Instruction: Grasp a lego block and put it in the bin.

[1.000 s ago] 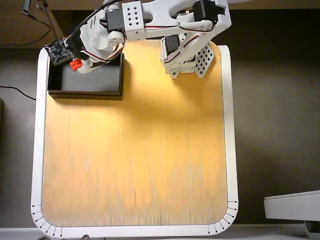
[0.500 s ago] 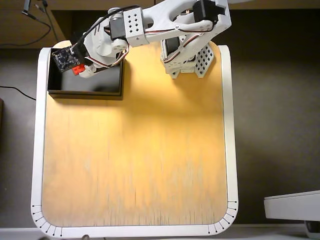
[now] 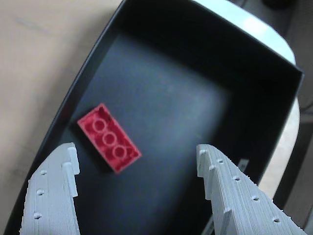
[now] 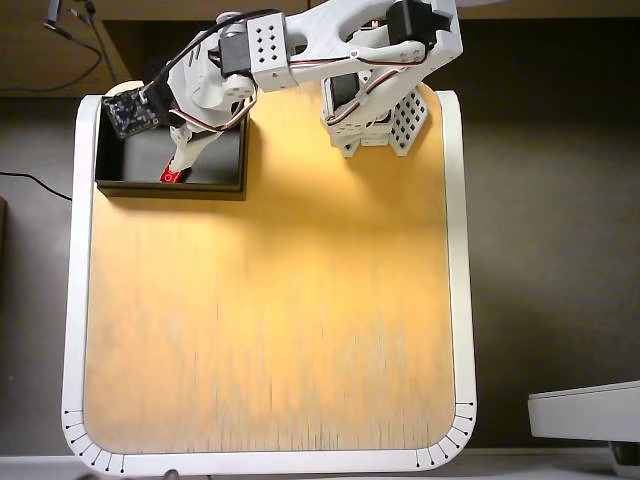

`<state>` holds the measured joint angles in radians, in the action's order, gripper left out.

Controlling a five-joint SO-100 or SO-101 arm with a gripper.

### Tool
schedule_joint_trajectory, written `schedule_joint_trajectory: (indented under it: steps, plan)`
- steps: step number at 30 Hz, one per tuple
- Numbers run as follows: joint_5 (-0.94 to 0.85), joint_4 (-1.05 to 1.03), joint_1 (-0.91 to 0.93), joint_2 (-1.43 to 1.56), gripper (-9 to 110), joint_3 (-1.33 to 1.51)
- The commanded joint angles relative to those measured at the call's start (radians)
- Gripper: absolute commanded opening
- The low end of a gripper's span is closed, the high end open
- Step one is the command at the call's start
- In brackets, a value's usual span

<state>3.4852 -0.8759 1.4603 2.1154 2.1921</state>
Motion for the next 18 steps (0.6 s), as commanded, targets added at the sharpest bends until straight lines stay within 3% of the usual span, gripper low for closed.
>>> schedule_joint_trajectory:
  steps: [1,11,18]
  plan:
    - [-0.083,-0.092,-0.063,0.115,25,-0.189]
    - [-0.339,-0.083,-0.382,0.265,21,-0.339]
    - [-0.425,-0.071,-0.701,0.437,2,-0.339]
